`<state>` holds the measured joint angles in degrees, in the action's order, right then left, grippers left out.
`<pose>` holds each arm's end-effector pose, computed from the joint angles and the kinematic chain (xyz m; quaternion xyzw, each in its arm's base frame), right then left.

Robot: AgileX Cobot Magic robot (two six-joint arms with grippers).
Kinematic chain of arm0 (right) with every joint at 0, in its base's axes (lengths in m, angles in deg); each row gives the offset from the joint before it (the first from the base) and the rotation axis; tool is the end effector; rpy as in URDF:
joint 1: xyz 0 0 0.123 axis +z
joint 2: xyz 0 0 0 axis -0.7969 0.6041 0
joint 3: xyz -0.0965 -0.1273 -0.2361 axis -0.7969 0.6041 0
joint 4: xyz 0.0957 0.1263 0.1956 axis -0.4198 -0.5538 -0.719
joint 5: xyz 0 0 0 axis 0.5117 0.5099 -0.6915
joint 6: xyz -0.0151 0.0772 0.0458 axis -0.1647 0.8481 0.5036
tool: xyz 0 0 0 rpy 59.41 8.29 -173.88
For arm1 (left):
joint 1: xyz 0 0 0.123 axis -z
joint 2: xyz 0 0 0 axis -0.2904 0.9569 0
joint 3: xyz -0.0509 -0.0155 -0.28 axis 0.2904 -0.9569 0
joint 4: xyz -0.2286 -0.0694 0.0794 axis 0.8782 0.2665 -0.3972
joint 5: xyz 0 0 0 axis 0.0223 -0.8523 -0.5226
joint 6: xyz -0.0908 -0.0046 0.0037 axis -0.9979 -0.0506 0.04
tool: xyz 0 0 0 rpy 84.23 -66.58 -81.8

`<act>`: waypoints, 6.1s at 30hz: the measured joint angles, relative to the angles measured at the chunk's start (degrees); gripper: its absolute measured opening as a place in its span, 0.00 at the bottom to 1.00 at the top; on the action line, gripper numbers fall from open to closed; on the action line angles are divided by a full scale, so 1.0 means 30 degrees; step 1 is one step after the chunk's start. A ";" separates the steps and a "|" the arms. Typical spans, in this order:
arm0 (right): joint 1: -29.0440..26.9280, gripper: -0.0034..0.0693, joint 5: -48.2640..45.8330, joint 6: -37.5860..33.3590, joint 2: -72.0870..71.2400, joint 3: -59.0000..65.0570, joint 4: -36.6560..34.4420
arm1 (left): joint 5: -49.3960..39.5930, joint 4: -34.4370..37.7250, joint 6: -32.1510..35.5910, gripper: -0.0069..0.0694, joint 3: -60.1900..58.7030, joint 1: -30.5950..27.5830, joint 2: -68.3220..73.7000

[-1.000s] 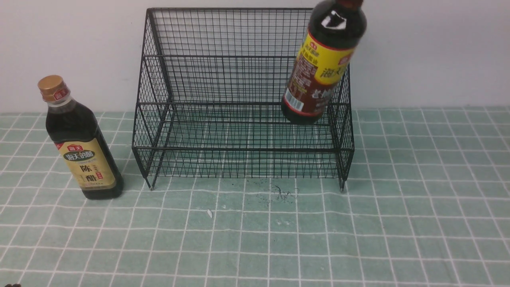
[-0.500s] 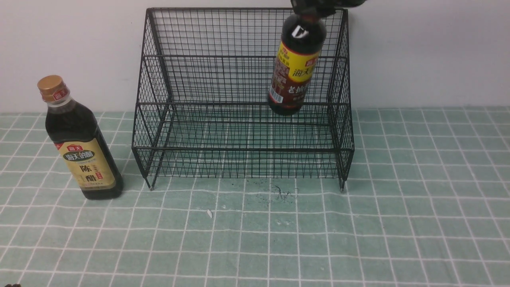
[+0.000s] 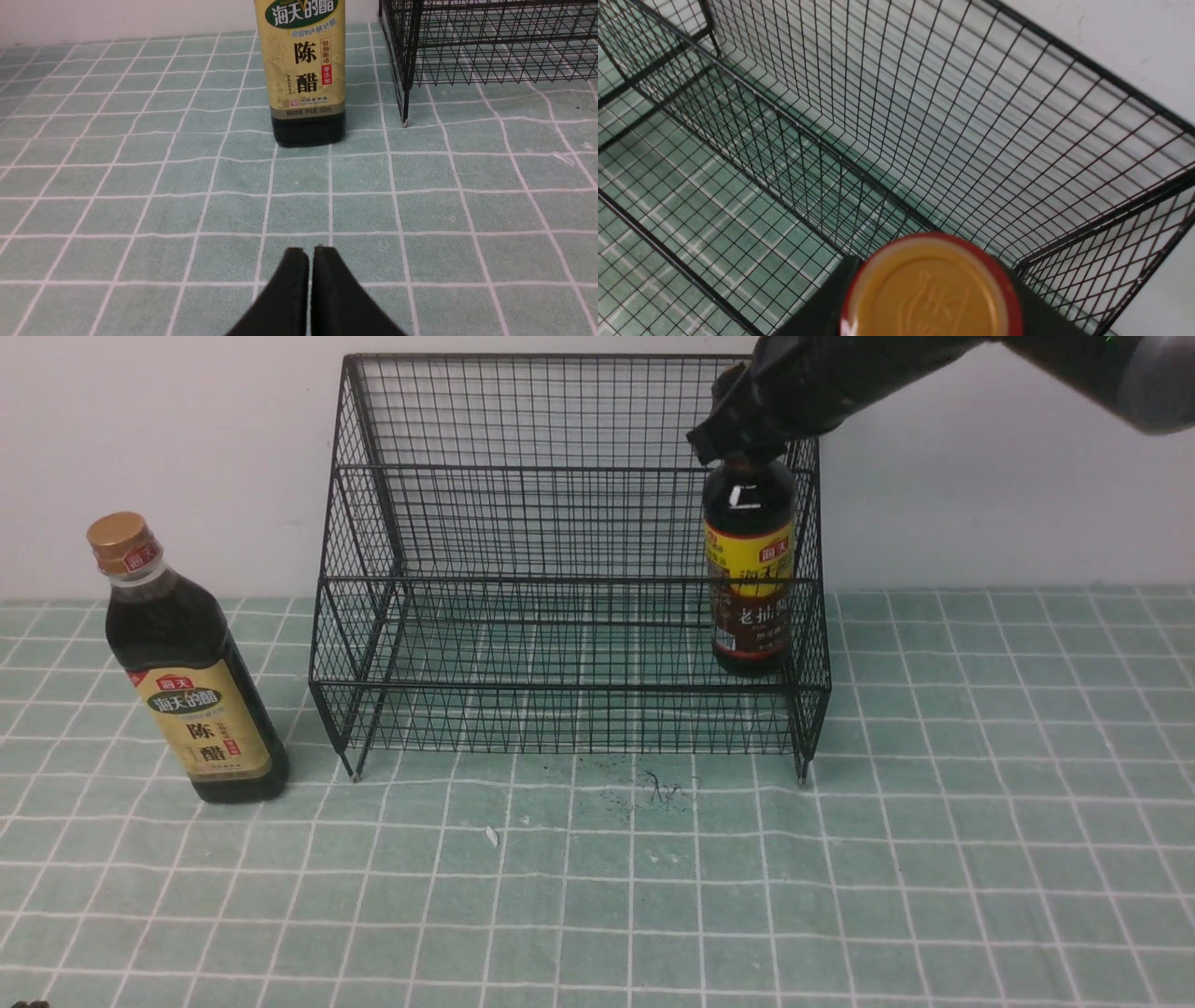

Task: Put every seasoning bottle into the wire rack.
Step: Use the right arm to put the condiment bottle back on the shelf, then use the left arm to grab the condiment bottle closest to it

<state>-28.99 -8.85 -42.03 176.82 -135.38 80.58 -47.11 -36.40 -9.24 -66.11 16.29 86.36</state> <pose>0.4183 0.1898 0.3455 -0.2957 0.8735 0.0610 0.3820 0.0523 0.0015 0.1703 -0.0036 0.8085 0.0103 0.5884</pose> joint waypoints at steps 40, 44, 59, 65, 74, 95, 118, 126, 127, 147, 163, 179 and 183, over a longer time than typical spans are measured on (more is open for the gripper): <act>0.0000 0.04 -0.7130 0.5345 -1.6060 0.3655 0.2105 | 0.0000 0.0000 0.0000 0.08 0.0000 0.0000 0.0000; 0.0000 0.03 -0.3342 0.7159 -2.0440 0.9788 0.2205 | 0.0000 0.0000 0.0000 0.08 0.0000 0.0000 0.0000; 0.0000 0.03 0.9699 0.9348 -2.9946 2.2665 0.2770 | 0.0000 0.0000 0.0000 0.08 0.0000 0.0000 0.0000; 0.0000 0.03 0.9713 0.9288 -3.0263 2.3693 0.3017 | 0.0000 0.0000 0.0000 0.08 0.0000 0.0000 0.0000; -0.0707 0.03 0.8239 0.9111 -3.0684 2.4553 0.4041 | 0.0000 0.0000 0.0000 0.08 0.0000 0.0000 0.0000; -0.8349 0.03 0.8982 0.8844 -3.7853 3.7903 0.4681 | 0.0000 0.0000 0.0000 0.08 0.0000 0.0000 0.0000; -0.8349 0.03 0.9021 0.8861 -3.7931 3.7918 0.4620 | 0.0000 0.0000 0.0000 0.08 0.0000 0.0000 0.0000; -0.8349 0.03 0.9021 0.8861 -3.7931 3.7918 0.4620 | 0.0000 0.0000 0.0000 0.08 0.0000 0.0000 0.0000; -0.8349 0.03 0.9021 0.8861 -3.7931 3.7918 0.4620 | 0.0000 0.0000 0.0000 0.08 0.0000 0.0000 0.0000; -0.8349 0.03 0.9021 0.8825 -3.7931 3.7918 0.4620 | 0.0082 -0.0257 0.0340 0.08 0.0000 0.0000 0.0000; -0.8349 0.03 0.9021 0.8824 -3.7931 3.7918 0.4620 | 1.1681 0.3288 -0.1549 0.08 -0.0047 0.0000 0.0000; -0.8349 0.03 0.9021 0.8790 -3.7931 3.7918 0.4620 | 1.5750 0.0264 -0.1772 0.30 0.3003 0.0000 0.7090; -0.8349 0.03 0.9021 0.8790 -3.7931 3.7918 0.4620 | 1.6570 -0.0258 -0.1892 0.53 0.5276 0.0000 1.1497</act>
<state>-54.03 18.21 -15.66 63.03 -21.62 94.44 2.60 -37.17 -14.91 -50.28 16.29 120.86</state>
